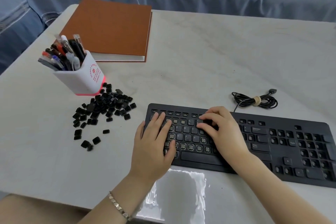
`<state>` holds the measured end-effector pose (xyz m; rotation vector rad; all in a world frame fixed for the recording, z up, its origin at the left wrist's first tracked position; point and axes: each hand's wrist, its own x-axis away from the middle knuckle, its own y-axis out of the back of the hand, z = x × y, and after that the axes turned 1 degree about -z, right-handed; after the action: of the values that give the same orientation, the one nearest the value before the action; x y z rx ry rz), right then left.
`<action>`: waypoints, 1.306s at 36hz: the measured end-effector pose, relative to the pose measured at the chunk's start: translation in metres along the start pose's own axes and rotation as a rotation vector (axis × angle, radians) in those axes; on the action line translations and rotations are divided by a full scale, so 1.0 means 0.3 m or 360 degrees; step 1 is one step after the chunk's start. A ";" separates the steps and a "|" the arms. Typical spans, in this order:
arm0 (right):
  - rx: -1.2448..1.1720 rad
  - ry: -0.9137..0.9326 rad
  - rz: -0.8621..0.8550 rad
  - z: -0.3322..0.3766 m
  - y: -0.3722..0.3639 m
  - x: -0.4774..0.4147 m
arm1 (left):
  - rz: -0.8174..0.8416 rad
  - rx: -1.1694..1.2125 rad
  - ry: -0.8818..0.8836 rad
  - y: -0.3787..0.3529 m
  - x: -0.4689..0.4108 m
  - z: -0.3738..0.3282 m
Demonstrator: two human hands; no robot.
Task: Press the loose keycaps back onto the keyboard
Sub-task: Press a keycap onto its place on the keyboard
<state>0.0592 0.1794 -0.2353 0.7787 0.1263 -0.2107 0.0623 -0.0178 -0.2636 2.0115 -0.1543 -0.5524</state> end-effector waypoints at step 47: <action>0.0870 0.0515 -0.0119 0.004 -0.026 0.064 | 0.0002 0.0269 -0.0009 0.046 -0.017 0.019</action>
<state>0.0761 0.1704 -0.2436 1.3522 0.4157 -0.1901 0.0570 -0.0276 -0.2523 2.1738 -0.2118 -0.5600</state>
